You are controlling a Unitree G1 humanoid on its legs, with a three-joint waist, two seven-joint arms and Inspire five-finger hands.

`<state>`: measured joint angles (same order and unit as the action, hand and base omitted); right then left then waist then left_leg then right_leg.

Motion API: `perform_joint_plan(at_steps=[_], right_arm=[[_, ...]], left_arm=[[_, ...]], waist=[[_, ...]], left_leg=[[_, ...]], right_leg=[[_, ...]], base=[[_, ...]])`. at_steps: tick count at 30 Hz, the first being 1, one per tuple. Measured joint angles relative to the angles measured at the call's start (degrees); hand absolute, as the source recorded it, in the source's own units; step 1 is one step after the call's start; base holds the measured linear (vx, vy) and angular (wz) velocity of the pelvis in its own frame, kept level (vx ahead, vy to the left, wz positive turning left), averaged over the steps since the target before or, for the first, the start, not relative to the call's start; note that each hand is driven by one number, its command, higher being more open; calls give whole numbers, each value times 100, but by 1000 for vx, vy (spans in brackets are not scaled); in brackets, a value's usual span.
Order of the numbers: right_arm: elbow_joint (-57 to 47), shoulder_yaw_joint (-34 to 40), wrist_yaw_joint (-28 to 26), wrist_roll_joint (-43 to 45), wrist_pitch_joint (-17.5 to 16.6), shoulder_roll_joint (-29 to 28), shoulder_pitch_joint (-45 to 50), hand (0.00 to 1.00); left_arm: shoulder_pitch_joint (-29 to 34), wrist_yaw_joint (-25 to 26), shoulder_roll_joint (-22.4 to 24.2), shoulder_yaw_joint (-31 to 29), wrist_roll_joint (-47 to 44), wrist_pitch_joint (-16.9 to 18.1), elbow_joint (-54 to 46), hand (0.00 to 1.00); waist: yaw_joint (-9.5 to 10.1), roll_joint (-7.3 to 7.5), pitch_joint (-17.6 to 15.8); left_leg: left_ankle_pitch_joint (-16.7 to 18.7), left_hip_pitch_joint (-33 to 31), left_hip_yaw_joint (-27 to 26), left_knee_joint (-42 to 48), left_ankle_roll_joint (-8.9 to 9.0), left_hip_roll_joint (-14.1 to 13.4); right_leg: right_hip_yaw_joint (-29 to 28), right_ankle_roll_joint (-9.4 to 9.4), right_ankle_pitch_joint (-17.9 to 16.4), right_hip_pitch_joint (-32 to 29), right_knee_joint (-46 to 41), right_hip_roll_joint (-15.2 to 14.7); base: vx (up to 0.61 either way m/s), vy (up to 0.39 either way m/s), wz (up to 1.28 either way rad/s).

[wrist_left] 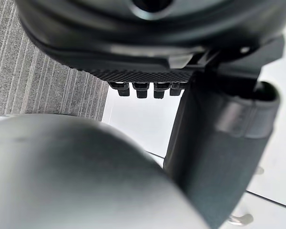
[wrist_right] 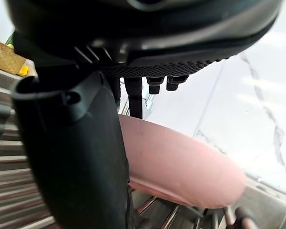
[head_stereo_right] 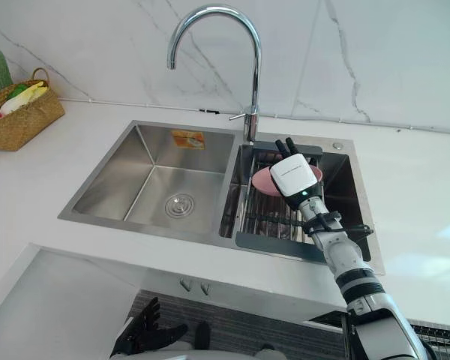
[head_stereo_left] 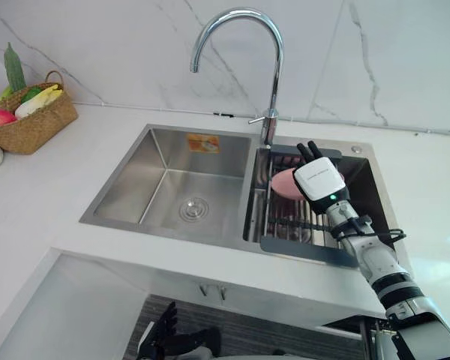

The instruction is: Walk over to the sink, pick up the cup, carry it to the dishwasher, place the cup inside the dishwasher, then close the dishwasher door

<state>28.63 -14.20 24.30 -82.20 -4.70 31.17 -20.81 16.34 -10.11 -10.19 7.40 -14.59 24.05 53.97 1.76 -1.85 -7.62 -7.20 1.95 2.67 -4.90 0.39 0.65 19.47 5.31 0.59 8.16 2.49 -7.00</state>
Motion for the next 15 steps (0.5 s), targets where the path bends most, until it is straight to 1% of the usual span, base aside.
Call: perform_joint_plan(at_steps=[1,2,8,12,15], right_arm=[[18,-8,-19,2,0,-6,13,100],[28,-23,-39,7,0,-7,13,0],[226,-39,-346,469,58,-10,13,0],[323,-38,-307,635,141,-10,-3,0],[330,-37,-140,635,155,-10,-5,0]], left_arm=[[0,4,0,0,0,4,-3,100],[0,10,0,0,0,10,-3,100],[-2,11,-24,29,0,18,-5,100],[-23,13,-38,38,-1,21,-5,100],[-21,18,-54,38,0,22,-2,100]], waist=[[9,1,0],[15,2,0],[26,29,9],[80,36,11],[88,46,15]], left_leg=[[-1,0,5,0,1,1],[-4,0,16,0,3,3],[-45,2,127,-4,16,13],[-61,-14,142,-4,32,7],[-63,-29,147,-4,34,5]], right_leg=[[5,0,0,2,0,-1],[17,1,0,7,1,-2],[131,22,-16,72,22,1],[147,24,-24,73,43,4],[153,24,-24,69,59,2]], base=[[-4,-1,4],[-13,-2,6],[-27,-6,9],[-27,-2,2],[0,0,0]])
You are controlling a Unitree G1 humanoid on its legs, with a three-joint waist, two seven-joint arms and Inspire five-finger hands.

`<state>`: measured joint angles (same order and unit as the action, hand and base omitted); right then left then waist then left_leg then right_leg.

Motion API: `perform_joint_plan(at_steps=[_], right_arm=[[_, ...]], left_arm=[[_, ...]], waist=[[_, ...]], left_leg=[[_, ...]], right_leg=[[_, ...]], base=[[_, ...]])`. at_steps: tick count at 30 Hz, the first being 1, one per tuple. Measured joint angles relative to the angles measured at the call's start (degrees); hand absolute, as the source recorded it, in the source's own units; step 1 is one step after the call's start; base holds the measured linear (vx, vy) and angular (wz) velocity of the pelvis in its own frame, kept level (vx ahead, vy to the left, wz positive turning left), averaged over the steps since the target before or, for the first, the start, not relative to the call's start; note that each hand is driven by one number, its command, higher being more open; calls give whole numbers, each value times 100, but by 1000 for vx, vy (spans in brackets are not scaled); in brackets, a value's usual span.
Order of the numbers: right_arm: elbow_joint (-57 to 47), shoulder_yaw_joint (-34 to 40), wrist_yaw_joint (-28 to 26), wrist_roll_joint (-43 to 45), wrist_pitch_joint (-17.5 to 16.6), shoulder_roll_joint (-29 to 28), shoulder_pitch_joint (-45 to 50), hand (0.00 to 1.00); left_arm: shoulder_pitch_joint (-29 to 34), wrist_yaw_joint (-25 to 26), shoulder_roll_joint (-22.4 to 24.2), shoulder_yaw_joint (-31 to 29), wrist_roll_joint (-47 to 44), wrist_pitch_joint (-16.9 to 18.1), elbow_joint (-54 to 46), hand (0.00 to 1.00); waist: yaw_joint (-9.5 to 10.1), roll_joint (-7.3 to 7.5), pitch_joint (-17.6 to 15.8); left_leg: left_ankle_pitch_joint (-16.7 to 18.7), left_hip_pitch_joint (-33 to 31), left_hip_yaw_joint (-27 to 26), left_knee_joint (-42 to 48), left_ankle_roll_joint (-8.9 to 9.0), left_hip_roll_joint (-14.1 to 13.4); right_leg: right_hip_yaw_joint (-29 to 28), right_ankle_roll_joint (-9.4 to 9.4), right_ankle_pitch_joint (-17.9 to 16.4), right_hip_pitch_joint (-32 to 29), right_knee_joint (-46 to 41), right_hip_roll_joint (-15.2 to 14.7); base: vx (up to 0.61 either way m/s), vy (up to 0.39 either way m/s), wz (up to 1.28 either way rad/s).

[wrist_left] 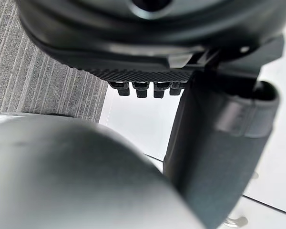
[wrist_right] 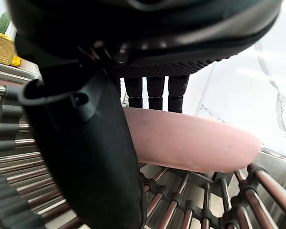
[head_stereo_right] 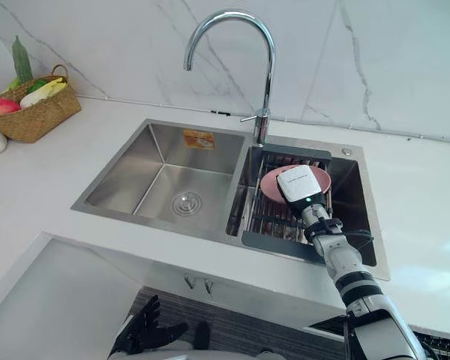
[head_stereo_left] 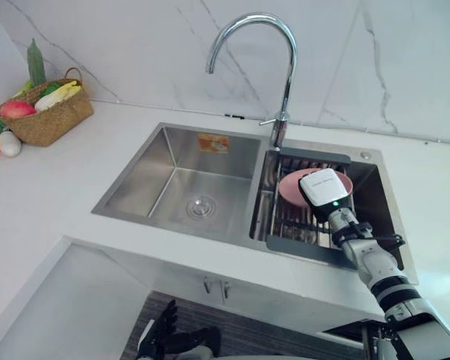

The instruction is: Walk over to the sink, pick up the cup, carry it to the dishwasher, place the cup inside the dishwasher, then close the dishwasher door

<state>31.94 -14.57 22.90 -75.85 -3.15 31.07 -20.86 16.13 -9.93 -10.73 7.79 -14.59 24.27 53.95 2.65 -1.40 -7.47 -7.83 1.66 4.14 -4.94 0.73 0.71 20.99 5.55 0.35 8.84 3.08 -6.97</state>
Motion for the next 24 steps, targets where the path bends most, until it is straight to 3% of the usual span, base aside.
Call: perform_joint_plan(at_steps=[8,12,24], right_arm=[[-72,71,403,70,-149,4,0,0],[-216,195,671,609,-231,10,-29,0],[-599,487,656,1571,-548,48,4,0]], left_arm=[[21,63,-32,-1,5,1,-3,100],[36,124,-31,-7,8,3,-5,100],[188,133,15,-64,14,4,-4,100]], waist=[[-45,15,-8],[-48,10,-5],[-196,-26,-19]], left_leg=[[8,-12,-12,1,-3,-16],[24,-12,-26,2,-5,-15],[75,-13,-161,7,-47,0]], right_leg=[[-20,6,10,-12,25,9],[-54,-8,19,-19,28,8],[-183,-30,36,-80,8,7]], base=[[0,0,0],[0,0,0],[4,-3,-6]])
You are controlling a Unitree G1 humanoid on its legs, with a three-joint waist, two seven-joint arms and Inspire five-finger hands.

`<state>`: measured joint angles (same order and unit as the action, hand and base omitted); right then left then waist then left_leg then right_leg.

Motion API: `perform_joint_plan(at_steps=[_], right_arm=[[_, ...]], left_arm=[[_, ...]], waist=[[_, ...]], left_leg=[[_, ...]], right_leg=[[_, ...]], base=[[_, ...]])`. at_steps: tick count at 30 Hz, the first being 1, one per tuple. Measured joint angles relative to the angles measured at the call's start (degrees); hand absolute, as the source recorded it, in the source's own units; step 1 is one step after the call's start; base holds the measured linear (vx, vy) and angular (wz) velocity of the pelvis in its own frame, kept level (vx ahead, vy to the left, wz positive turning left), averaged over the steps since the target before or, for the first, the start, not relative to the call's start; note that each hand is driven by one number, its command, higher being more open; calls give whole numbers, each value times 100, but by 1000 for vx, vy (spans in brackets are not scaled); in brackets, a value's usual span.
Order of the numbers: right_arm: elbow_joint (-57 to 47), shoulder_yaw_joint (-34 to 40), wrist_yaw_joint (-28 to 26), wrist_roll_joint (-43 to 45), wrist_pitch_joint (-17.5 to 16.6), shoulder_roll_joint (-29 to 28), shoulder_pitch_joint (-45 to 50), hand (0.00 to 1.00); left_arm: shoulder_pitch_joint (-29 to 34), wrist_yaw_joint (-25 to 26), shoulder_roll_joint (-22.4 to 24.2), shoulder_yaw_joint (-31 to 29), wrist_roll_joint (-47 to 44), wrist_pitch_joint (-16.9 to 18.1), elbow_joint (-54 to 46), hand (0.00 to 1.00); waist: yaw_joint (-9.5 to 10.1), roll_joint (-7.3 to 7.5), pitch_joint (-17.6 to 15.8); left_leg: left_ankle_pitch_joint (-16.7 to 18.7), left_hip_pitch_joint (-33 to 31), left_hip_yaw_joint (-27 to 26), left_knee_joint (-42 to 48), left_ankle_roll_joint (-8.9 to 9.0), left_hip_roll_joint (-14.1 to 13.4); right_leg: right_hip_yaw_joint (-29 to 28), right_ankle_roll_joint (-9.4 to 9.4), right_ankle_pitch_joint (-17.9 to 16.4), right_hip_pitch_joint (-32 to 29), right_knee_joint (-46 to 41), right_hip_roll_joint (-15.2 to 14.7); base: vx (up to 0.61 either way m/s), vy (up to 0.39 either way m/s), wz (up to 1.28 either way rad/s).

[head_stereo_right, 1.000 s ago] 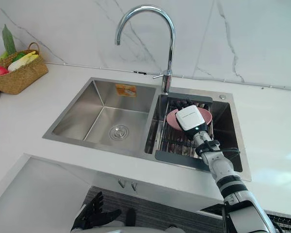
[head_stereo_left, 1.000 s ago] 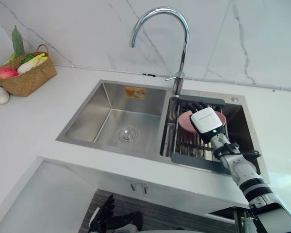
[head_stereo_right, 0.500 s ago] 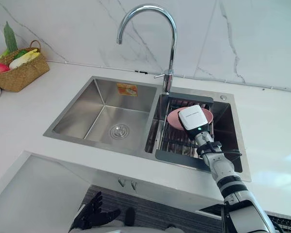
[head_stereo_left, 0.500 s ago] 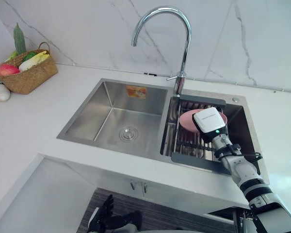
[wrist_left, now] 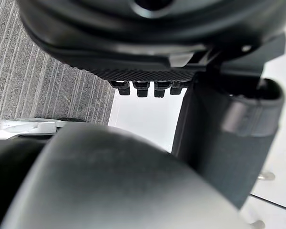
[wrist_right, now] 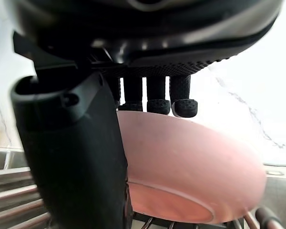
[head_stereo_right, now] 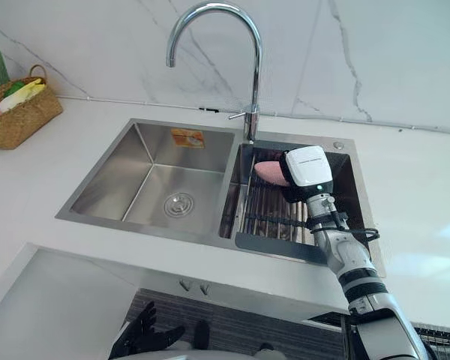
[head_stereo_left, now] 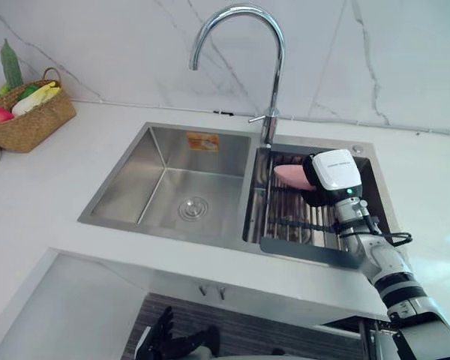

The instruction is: Walk over to the sink, pick up the cup, carry it to the dishwasher, place the cup inside the dishwasher, then close the dishwasher door

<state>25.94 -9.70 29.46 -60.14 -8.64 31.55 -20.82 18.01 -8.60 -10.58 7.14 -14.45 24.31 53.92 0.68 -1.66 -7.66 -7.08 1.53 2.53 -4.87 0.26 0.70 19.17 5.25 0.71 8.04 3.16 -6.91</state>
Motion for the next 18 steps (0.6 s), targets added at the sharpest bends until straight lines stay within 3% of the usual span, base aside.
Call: perform_joint_plan(at_steps=[1,2,14,18], right_arm=[[-16,24,-26,10,-6,0,8,0],[-25,50,-83,41,-5,1,8,100],[-70,278,-460,17,528,2,27,100],[-65,277,-463,-38,547,2,31,100]], left_arm=[[0,0,2,0,0,0,0,100],[0,0,7,-5,3,0,0,100],[-1,-2,61,-8,49,-1,2,100],[-8,-3,58,-9,92,-1,1,100]], waist=[[0,-2,0],[0,-5,0],[-11,-79,-31],[1,-80,-30]], left_leg=[[1,0,-1,2,-2,0],[0,0,-1,3,-3,0],[2,14,120,12,1,29],[-3,13,172,11,3,31]], right_leg=[[-1,0,0,0,0,0],[-1,0,0,0,-1,0],[130,8,-19,73,-18,-15],[184,10,-34,99,-20,-11]], base=[[0,0,0],[0,0,0],[-14,-2,5],[-11,-9,8]])
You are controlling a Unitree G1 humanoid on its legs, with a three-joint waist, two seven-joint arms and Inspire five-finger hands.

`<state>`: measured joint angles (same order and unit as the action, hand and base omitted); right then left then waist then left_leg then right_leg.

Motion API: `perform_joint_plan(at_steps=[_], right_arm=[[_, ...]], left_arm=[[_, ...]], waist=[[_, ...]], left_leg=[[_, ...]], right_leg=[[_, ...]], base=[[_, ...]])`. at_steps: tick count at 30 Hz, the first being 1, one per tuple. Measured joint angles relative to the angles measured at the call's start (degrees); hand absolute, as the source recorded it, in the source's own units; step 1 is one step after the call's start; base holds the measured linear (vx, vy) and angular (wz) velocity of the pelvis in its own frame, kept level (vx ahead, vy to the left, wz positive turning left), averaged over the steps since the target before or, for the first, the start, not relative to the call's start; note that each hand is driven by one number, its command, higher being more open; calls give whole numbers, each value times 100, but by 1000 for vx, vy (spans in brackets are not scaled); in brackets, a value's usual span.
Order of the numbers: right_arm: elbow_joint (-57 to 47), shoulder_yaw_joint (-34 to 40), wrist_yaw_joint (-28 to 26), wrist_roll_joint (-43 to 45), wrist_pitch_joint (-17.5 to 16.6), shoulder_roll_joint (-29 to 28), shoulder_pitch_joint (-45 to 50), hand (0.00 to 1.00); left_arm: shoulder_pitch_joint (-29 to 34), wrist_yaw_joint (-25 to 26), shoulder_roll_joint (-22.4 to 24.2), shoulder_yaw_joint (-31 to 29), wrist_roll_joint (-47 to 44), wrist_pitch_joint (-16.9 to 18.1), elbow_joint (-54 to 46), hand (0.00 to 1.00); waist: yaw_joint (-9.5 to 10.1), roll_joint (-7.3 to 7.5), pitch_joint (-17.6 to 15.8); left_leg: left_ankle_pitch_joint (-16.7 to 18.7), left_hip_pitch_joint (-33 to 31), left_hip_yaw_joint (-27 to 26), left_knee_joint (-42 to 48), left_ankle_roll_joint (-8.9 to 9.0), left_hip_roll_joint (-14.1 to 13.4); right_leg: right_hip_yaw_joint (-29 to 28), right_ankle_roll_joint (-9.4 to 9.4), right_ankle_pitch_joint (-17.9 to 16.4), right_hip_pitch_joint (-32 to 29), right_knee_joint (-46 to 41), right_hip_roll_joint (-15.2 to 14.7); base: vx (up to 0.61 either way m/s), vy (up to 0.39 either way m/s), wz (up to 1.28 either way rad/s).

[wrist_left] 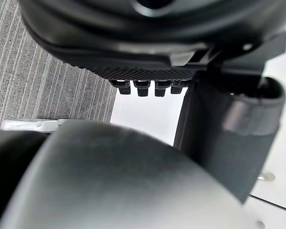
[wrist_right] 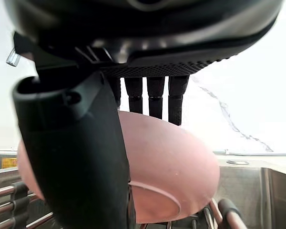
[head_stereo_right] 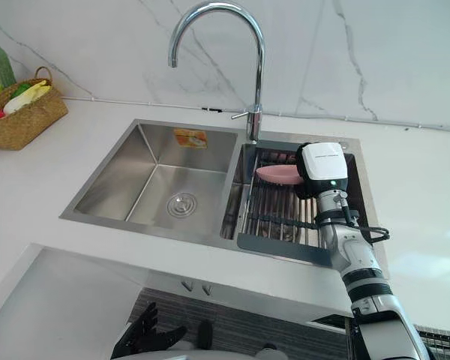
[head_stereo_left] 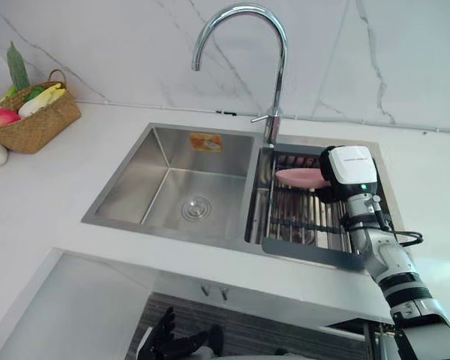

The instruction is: Walk over to the sink, pick up the cup, carry it to the dishwasher, place the cup inside the dishwasher, then close the dishwasher door

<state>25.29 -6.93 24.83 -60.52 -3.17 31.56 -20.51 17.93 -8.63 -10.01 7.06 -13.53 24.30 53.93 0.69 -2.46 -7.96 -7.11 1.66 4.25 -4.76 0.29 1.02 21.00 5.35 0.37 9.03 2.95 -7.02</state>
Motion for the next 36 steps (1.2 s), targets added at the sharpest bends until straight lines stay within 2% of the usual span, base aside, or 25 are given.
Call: perform_joint_plan(at_steps=[5,10,13,20,21,25,30,36], right_arm=[[117,0,-19,-30,24,0,0,100],[214,-10,-309,40,-93,-4,-1,100],[373,-25,-603,141,-155,-29,-1,100],[621,-72,-1526,1194,-72,-59,-167,100],[624,-70,-1618,1324,-29,-54,-182,0],[635,-70,-1757,1434,81,-59,-190,0],[634,-76,-1677,1366,158,-172,-191,0],[543,-57,-697,1307,116,-341,-192,0]], left_arm=[[0,-9,0,1,2,0,2,100],[-2,-12,-1,1,1,0,1,100],[-6,-16,-1,1,0,3,-2,100],[-26,-50,-9,2,-1,32,-5,100],[-24,-50,-14,1,-1,36,-5,100],[-24,-59,-31,1,-1,66,-5,100],[-24,-58,-32,-10,0,95,-14,100],[-20,-36,-17,-101,2,110,-20,100]], waist=[[1,2,0],[37,7,-1],[72,14,0],[172,80,28],[172,91,29],[184,122,24],[222,136,28],[267,141,26]], left_leg=[[-18,0,89,-9,11,22],[-50,-2,173,-15,25,32],[-71,-13,211,-16,36,31],[-111,-51,296,-17,49,26],[-114,-53,300,-17,51,23],[-123,-67,308,-17,64,8],[-131,-95,303,-16,76,-18],[-132,-116,276,-16,79,-34]], right_leg=[[113,10,-8,48,0,-10],[210,11,-14,86,0,-9],[248,27,-28,90,-1,-6],[331,24,-35,90,8,-4],[336,24,-35,90,9,-2],[352,31,-51,85,23,7],[359,24,-57,53,27,24],[338,22,-53,12,22,31]], base=[[-19,-5,10],[-25,-2,9],[-30,-2,6],[-16,-4,6],[0,0,0],[0,0,0],[-1,-3,-1],[-2,-4,-2]])
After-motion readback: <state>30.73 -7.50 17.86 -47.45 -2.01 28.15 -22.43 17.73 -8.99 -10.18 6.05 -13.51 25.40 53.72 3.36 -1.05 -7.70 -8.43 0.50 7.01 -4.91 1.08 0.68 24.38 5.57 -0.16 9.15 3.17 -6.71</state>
